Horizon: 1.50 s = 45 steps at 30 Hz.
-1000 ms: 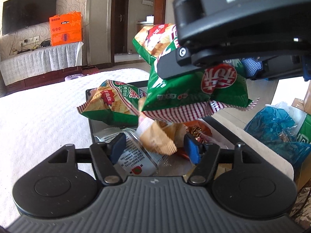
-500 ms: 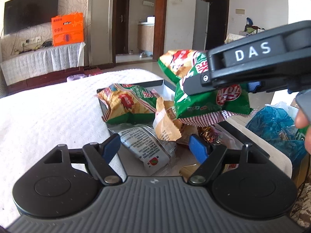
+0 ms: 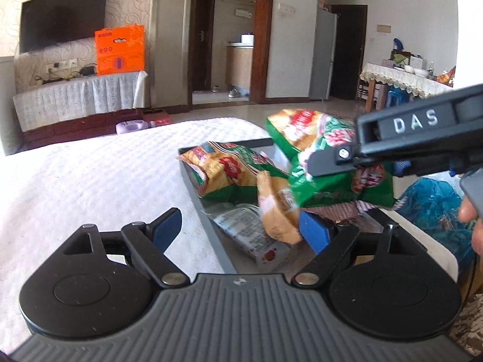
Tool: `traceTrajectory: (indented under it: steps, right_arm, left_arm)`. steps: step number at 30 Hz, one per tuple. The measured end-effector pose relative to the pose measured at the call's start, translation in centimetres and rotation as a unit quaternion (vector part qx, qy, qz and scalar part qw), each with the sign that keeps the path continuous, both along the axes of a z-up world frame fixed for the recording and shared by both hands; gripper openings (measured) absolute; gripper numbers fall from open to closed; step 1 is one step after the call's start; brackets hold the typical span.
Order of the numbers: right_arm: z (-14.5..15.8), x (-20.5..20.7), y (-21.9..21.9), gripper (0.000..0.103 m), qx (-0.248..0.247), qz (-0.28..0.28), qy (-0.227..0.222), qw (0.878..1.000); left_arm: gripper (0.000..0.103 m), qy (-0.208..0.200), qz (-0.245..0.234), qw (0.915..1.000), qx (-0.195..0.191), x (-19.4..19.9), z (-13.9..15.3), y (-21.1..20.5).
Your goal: Organize snacks
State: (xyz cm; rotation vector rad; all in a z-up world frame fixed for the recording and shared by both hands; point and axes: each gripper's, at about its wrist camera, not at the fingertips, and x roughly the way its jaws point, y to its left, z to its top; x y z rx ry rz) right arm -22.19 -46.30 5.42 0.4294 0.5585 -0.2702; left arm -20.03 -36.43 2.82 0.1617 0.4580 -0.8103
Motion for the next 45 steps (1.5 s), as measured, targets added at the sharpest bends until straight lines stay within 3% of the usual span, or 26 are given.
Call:
traceTrajectory:
  steps: [7,14,18,25,33,38,41,45]
  right_arm:
    - [0.2,-0.5,1.2,0.063,-0.023,0.005,0.012,1.000]
    - [-0.3,-2.6,3.5,0.063,-0.055,0.014,0.041,0.998]
    - [-1.6,-3.2,4.0,0.065,-0.050,0.026,0.065,0.996]
    - [-1.4,-3.8,4.2,0.071,-0.071,0.017,0.056,0.996]
    - [1.4,-6.1,3.7,0.071,-0.111,-0.047,-0.050,0.991]
    - [-0.8,-4.4,4.0,0.070,-0.149,-0.038,0.035,0.988]
    - [-1.0,-4.3,4.0,0.070,-0.146,-0.037,0.035,0.988]
    - [-0.6,-4.9,4.3,0.071,-0.138,-0.043,0.013,0.989]
  left_arm:
    - [0.088,-0.003,0.056,0.9984,0.002,1.6,0.6,1.4]
    - [0.089,-0.003,0.055,0.9985,-0.004,1.7,1.1,1.7]
    - [0.089,-0.007,0.047,0.9989,0.001,0.3,0.7,0.7]
    - [0.090,-0.006,0.050,0.9987,0.000,-0.1,0.6,0.9]
    - [0.101,-0.003,0.053,0.9986,-0.001,0.1,0.6,1.4]
    - [0.103,0.001,0.058,0.9983,-0.009,0.2,1.0,2.0]
    - [0.103,0.001,0.062,0.9981,-0.007,0.0,1.1,2.5]
    - [0.103,-0.031,0.067,0.9973,-0.001,-1.2,1.7,3.3]
